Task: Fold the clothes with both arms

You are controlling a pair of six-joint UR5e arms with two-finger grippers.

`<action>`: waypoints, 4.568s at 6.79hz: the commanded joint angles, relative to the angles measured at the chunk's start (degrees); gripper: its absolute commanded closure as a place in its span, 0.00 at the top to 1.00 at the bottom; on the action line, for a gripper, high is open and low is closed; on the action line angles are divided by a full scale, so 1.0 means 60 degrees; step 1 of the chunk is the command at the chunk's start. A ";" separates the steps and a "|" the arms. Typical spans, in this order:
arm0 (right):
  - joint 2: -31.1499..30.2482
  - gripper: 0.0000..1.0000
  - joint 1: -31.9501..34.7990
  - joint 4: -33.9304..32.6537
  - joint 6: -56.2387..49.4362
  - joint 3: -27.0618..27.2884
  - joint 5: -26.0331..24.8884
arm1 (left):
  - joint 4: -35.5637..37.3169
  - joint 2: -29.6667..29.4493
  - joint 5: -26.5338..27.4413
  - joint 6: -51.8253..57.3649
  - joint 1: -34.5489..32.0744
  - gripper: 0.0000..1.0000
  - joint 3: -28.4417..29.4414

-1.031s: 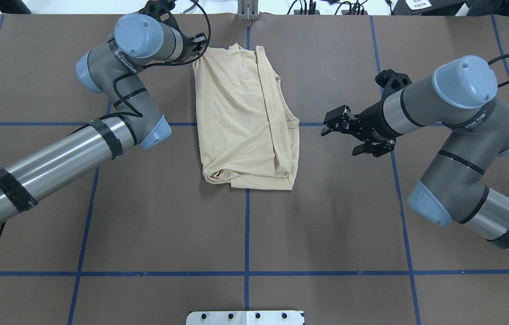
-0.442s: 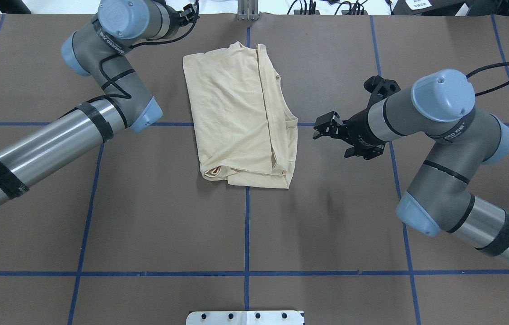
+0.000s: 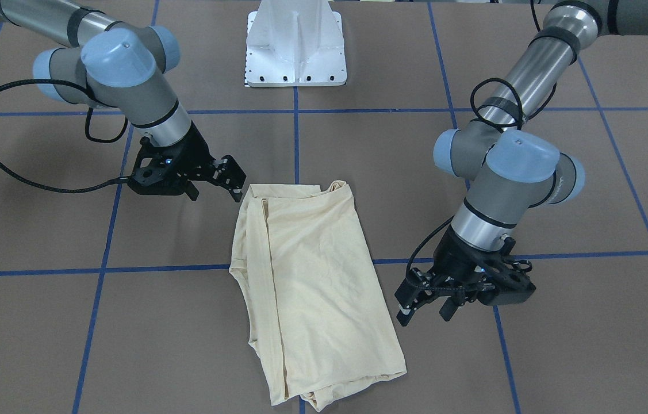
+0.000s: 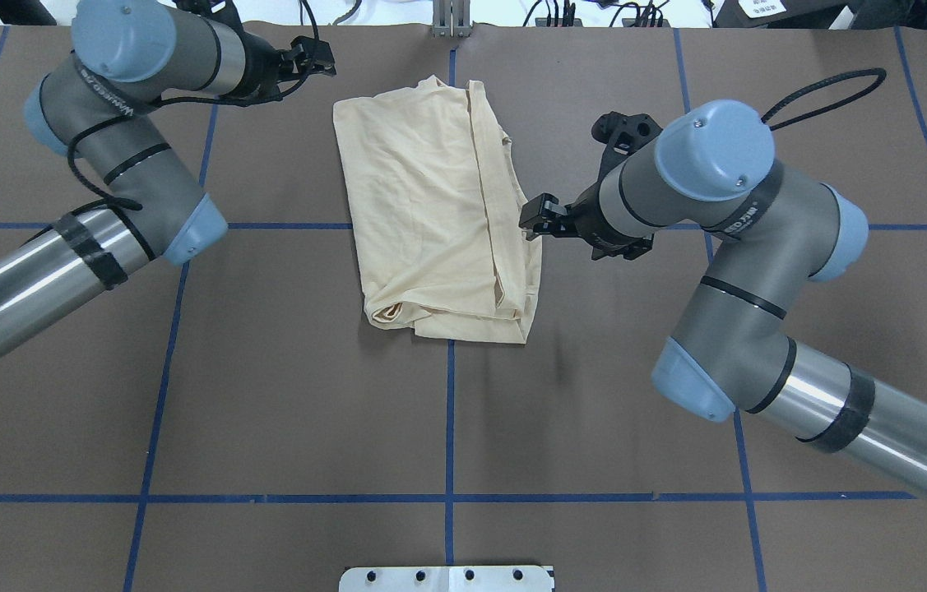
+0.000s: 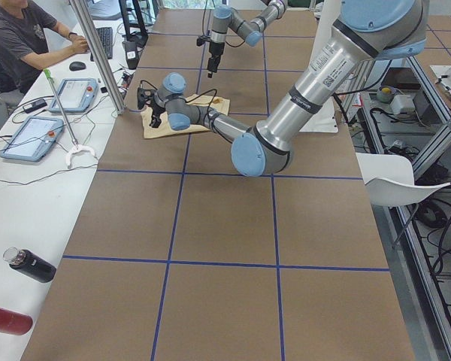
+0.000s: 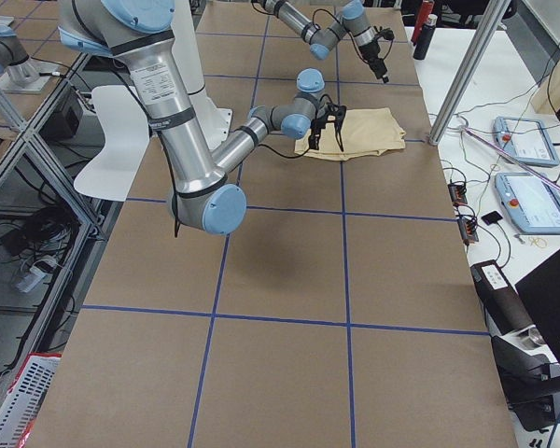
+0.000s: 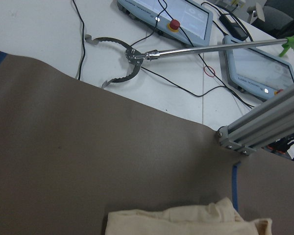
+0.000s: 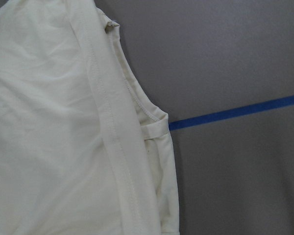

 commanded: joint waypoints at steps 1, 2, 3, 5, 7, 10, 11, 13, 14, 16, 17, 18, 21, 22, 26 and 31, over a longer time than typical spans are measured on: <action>0.0807 0.99 -0.0763 -0.0588 -0.2373 -0.0780 -0.1634 | 0.0177 0.1209 -0.0574 0.0003 0.0031 1.00 -0.1761; 0.1056 0.98 -0.1115 -0.0603 -0.3400 -0.1234 -0.2148 | 0.0584 0.1213 -0.0749 0.0003 0.0031 1.00 -0.1955; 0.1145 0.98 -0.1496 -0.0603 -0.3584 -0.1514 -0.2516 | 0.0632 0.1213 -0.0766 0.0003 0.0045 1.00 -0.1972; 0.1131 0.96 -0.1749 -0.0603 -0.3368 -0.1619 -0.2755 | 0.0632 0.1169 -0.0853 -0.0055 0.0045 1.00 -0.1986; 0.1043 0.90 -0.1734 -0.0574 -0.3278 -0.1648 -0.2681 | 0.0632 0.1140 -0.0927 -0.0085 0.0045 1.00 -0.2001; 0.1043 0.90 -0.1544 -0.0573 -0.3307 -0.2027 -0.2651 | 0.0632 0.1169 -0.0956 -0.0085 0.0060 1.00 -0.2016; 0.1058 0.98 -0.1485 -0.0588 -0.3322 -0.2058 -0.2608 | 0.0632 0.1155 -0.1087 -0.0085 0.0060 1.00 -0.2016; 0.0985 0.98 -0.1165 -0.0647 -0.3409 -0.2059 -0.2053 | 0.0632 0.1125 -0.1103 -0.0100 0.0060 1.00 -0.2030; 0.0854 0.98 -0.0902 -0.0864 -0.3468 -0.2044 -0.1732 | 0.0647 0.1125 -0.1146 -0.0100 0.0060 1.00 -0.2118; 0.0371 0.99 -0.0097 -0.0881 -0.4022 -0.1913 -0.1145 | 0.0647 0.1125 -0.1396 -0.0129 0.0060 1.00 -0.2221; 0.0413 0.99 0.0153 -0.0881 -0.4127 -0.1912 -0.0998 | 0.0647 0.1111 -0.1396 -0.0129 0.0075 1.00 -0.2221; 0.0675 0.99 0.0199 -0.0809 -0.4128 -0.1927 -0.0880 | 0.0647 0.1110 -0.1410 -0.0115 0.0075 1.00 -0.2206; 0.2924 0.99 -0.0076 -0.0605 -0.4084 -0.3893 -0.1491 | 0.0632 0.1125 -0.1410 -0.0085 0.0075 1.00 -0.2206; 0.3107 0.99 -0.0296 -0.0356 -0.4171 -0.4325 -0.1683 | 0.0632 0.1111 -0.1410 -0.0085 0.0075 1.00 -0.2206; 0.3036 0.55 -0.0532 -0.0354 -0.4406 -0.4329 -0.1524 | 0.0647 0.1096 -0.1410 -0.0100 0.0075 1.00 -0.2206; 0.2832 0.31 -0.0650 -0.0368 -0.4450 -0.4373 -0.1348 | 0.0647 0.1096 -0.1410 -0.0100 0.0075 1.00 -0.2192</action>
